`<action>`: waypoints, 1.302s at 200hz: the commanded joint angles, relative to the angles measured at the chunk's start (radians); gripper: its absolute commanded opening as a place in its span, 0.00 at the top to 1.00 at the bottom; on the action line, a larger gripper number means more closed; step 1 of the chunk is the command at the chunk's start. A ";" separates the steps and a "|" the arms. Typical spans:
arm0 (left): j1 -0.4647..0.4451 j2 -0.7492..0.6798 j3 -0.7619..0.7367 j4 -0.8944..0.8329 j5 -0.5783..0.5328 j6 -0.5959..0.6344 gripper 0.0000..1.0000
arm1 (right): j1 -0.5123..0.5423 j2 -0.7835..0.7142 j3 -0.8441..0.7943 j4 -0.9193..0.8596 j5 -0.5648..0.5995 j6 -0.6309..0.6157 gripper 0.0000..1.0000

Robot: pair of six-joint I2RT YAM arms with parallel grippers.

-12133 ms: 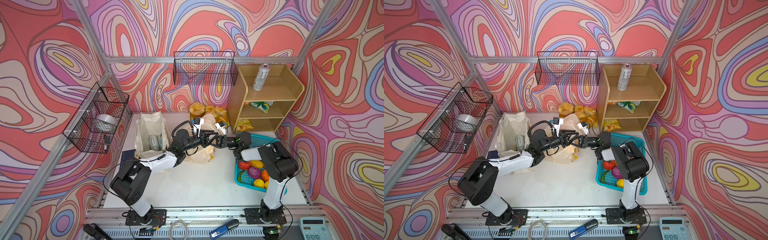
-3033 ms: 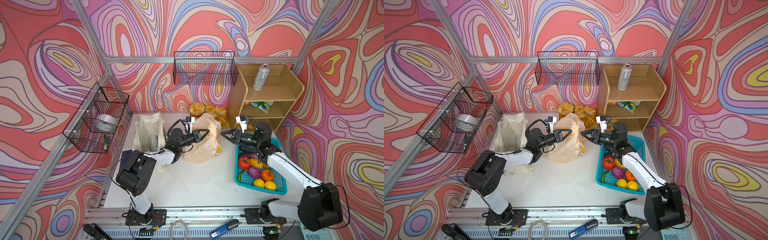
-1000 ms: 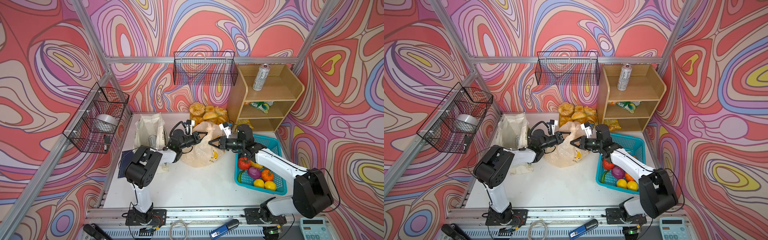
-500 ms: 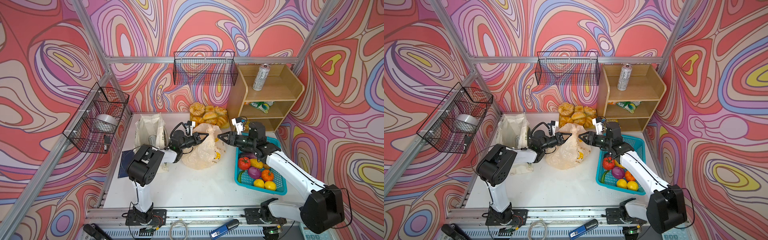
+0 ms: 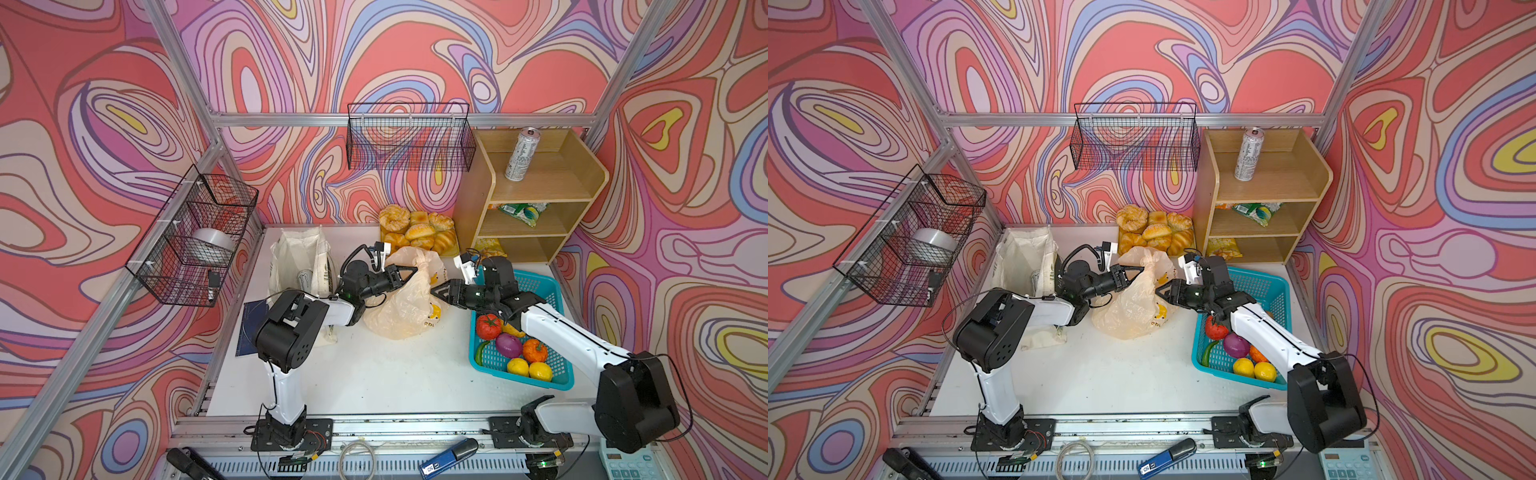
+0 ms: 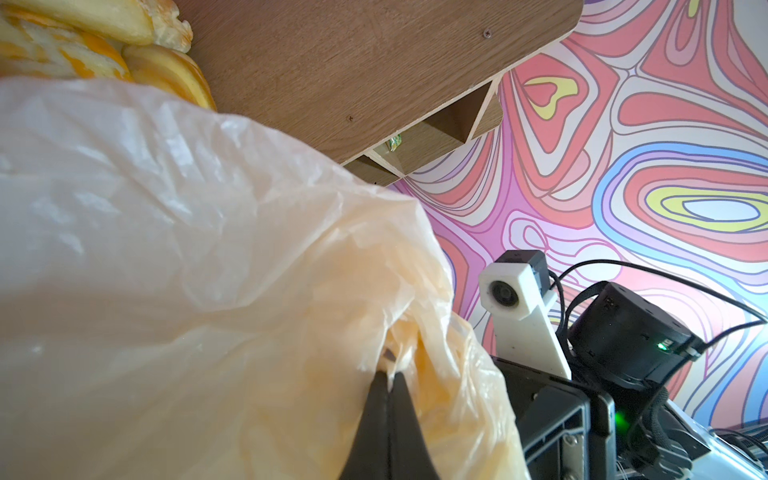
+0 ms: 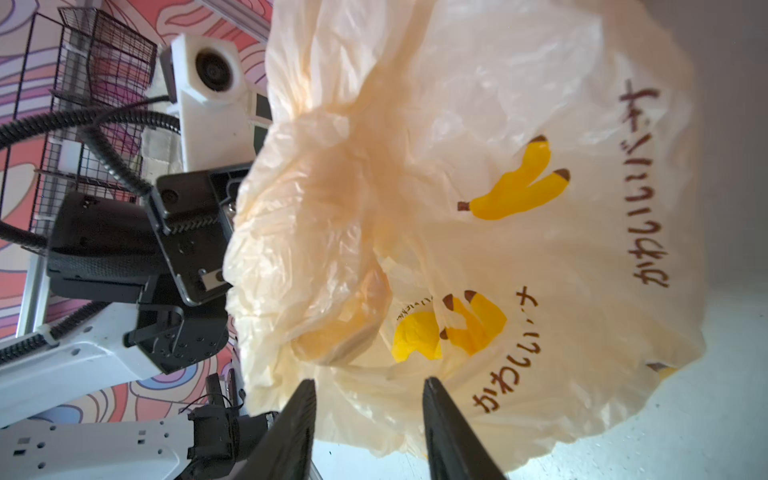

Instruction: Place the mixed food into the grocery bags and tie them

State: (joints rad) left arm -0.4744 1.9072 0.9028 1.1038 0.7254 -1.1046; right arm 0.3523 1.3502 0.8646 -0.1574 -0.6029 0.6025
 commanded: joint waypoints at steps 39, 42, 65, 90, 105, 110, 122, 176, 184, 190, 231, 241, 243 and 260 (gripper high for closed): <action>-0.001 0.021 0.013 0.065 0.017 -0.014 1.00 | 0.045 0.080 0.090 -0.003 0.040 -0.052 0.50; 0.000 0.022 0.014 0.065 0.017 -0.014 1.00 | 0.046 0.082 0.094 -0.005 0.042 -0.055 0.50; -0.001 0.023 0.015 0.065 0.018 -0.015 1.00 | 0.058 0.098 0.125 -0.030 0.063 -0.080 0.47; 0.000 0.023 0.015 0.065 0.021 -0.015 1.00 | 0.063 0.112 0.145 -0.041 0.079 -0.092 0.47; 0.000 0.023 0.015 0.067 0.023 -0.015 1.00 | 0.063 0.126 0.151 -0.039 0.083 -0.093 0.49; 0.000 0.024 0.015 0.066 0.023 -0.016 1.00 | 0.063 0.131 0.153 -0.039 0.087 -0.095 0.50; -0.001 0.024 0.015 0.069 0.024 -0.017 1.00 | 0.063 0.140 0.158 -0.037 0.096 -0.094 0.51; -0.001 0.025 0.016 0.071 0.026 -0.021 1.00 | 0.063 0.154 0.195 -0.056 0.109 -0.117 0.82; 0.000 0.026 0.018 0.073 0.025 -0.021 1.00 | 0.064 0.155 0.197 -0.060 0.107 -0.119 0.89; 0.000 0.027 0.019 0.074 0.026 -0.022 1.00 | 0.064 0.154 0.198 -0.063 0.106 -0.122 0.94; 0.002 0.029 0.020 0.086 0.014 -0.043 1.00 | 0.062 0.139 0.195 -0.104 0.153 -0.142 1.00; 0.010 0.026 0.017 0.096 0.009 -0.051 1.00 | 0.053 0.129 0.189 -0.124 0.189 -0.144 1.00; 0.012 0.025 0.016 0.097 0.008 -0.055 1.00 | 0.049 0.126 0.187 -0.127 0.196 -0.142 1.00; 0.029 0.017 0.010 0.126 0.006 -0.078 1.00 | 0.001 0.106 0.158 -0.146 0.235 -0.116 1.00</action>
State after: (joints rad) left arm -0.4717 1.9148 0.9035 1.1240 0.7296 -1.1389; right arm 0.4057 1.4960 1.0435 -0.2558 -0.4576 0.4793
